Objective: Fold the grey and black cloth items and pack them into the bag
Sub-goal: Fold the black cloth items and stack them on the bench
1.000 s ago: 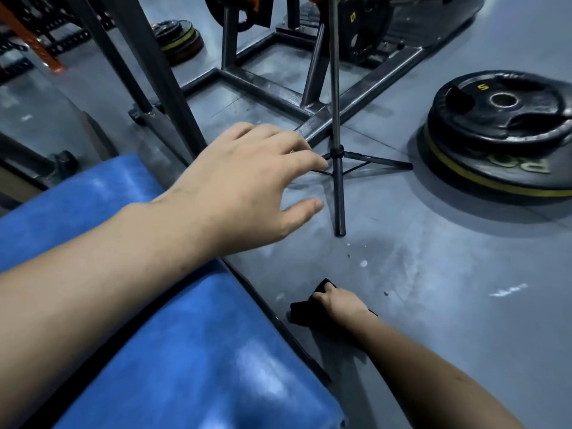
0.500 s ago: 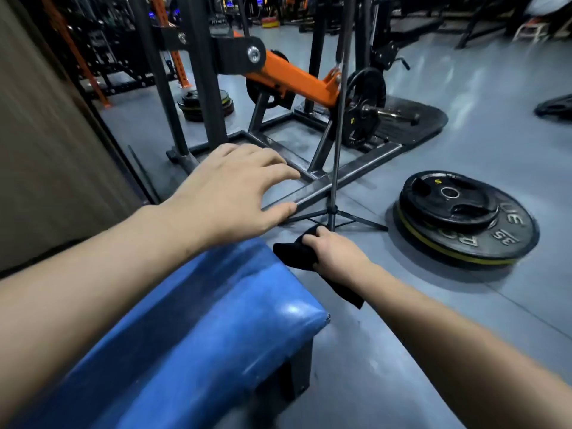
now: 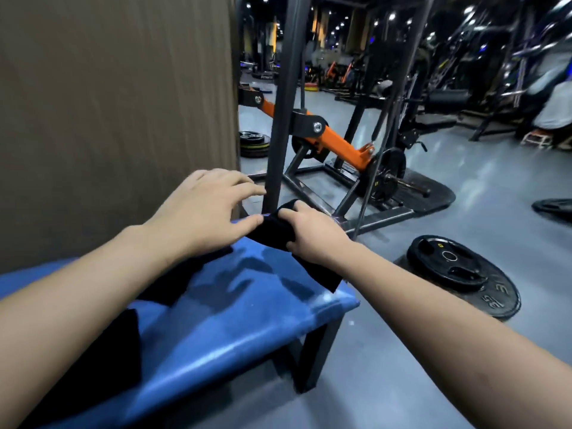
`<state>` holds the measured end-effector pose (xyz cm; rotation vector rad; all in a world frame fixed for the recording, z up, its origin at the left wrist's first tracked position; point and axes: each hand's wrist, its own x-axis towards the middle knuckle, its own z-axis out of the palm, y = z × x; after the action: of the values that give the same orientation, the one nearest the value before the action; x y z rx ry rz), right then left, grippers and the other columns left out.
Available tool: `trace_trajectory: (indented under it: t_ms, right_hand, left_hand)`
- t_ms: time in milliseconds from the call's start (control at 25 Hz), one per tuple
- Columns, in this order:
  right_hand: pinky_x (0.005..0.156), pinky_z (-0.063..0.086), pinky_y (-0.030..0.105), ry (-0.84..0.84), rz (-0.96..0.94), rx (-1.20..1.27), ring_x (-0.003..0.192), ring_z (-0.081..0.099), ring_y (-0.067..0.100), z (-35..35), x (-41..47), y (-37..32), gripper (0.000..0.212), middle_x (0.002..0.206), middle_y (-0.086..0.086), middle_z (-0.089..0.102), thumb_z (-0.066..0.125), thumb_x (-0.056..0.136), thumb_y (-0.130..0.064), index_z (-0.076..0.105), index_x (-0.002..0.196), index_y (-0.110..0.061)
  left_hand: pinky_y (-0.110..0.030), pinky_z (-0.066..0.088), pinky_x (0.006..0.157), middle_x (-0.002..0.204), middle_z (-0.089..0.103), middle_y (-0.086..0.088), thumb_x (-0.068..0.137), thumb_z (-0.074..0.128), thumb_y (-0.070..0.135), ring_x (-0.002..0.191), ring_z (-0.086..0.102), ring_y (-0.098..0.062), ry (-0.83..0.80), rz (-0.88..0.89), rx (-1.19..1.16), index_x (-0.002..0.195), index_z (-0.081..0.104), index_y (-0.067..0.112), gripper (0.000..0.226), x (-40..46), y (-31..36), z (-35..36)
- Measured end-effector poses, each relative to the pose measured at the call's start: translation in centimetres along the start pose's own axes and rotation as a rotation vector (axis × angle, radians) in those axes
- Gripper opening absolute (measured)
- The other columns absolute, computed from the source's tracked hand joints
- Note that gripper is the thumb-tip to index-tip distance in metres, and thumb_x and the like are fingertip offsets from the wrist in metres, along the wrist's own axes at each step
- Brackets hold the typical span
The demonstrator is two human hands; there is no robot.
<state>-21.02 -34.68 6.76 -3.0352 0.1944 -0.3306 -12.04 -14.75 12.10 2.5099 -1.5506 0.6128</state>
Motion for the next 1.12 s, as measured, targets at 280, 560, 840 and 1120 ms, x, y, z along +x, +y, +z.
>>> trace_trajectory:
  t_ms: [280, 560, 840, 1120]
  right_hand:
    - [0.070, 0.046, 0.036, -0.045, -0.009, -0.004, 0.100, 0.055, 0.030, 2.3, 2.2, -6.0, 0.041, 0.110, 0.002, 0.043, 0.065, 0.081, -0.023, 0.049, 0.118, -0.028]
    - [0.100, 0.041, 0.049, -0.305, 0.064, -0.016, 0.122, 0.043, 0.030, 6.7, 1.4, -5.1, 0.077, 0.132, 0.001, 0.037, 0.071, 0.072, -0.051, 0.032, 0.139, -0.044]
    - [0.110, 0.031, 0.052, -0.254, 0.114, 0.069, 0.139, 0.029, 0.024, 4.6, -1.3, -3.8, 0.100, 0.151, -0.005, 0.024, 0.076, 0.063, -0.064, 0.022, 0.146, -0.050]
    - [0.110, 0.036, 0.051, -0.110, 0.435, 0.458, 0.133, 0.040, 0.015, 7.1, -7.4, -0.8, 0.099, 0.135, -0.010, 0.038, 0.065, 0.048, -0.074, 0.037, 0.139, -0.048]
  left_hand:
    - [-0.032, 0.025, 0.109, 0.134, 0.051, 0.020, 0.082, 0.029, 0.066, 0.130, 0.041, -0.009, -0.024, -0.214, -0.046, 0.136, 0.050, 0.041, 0.063, -8.7, -5.6, 0.8]
    - [-0.031, 0.022, 0.112, 0.136, 0.050, 0.017, 0.083, 0.034, 0.063, 0.132, 0.040, -0.011, -0.079, -0.234, -0.164, 0.138, 0.049, 0.039, 0.062, -9.7, -4.8, 6.2]
    - [-0.028, 0.020, 0.111, 0.137, 0.049, 0.018, 0.090, 0.046, 0.058, 0.132, 0.039, -0.010, -0.062, -0.259, -0.233, 0.139, 0.048, 0.039, 0.053, -10.3, -3.0, 8.3]
    - [-0.033, 0.023, 0.113, 0.144, 0.042, 0.011, 0.093, 0.051, 0.051, 0.133, 0.037, -0.016, -0.185, -0.377, -0.245, 0.149, 0.033, 0.034, 0.062, -9.5, -1.0, 9.1]
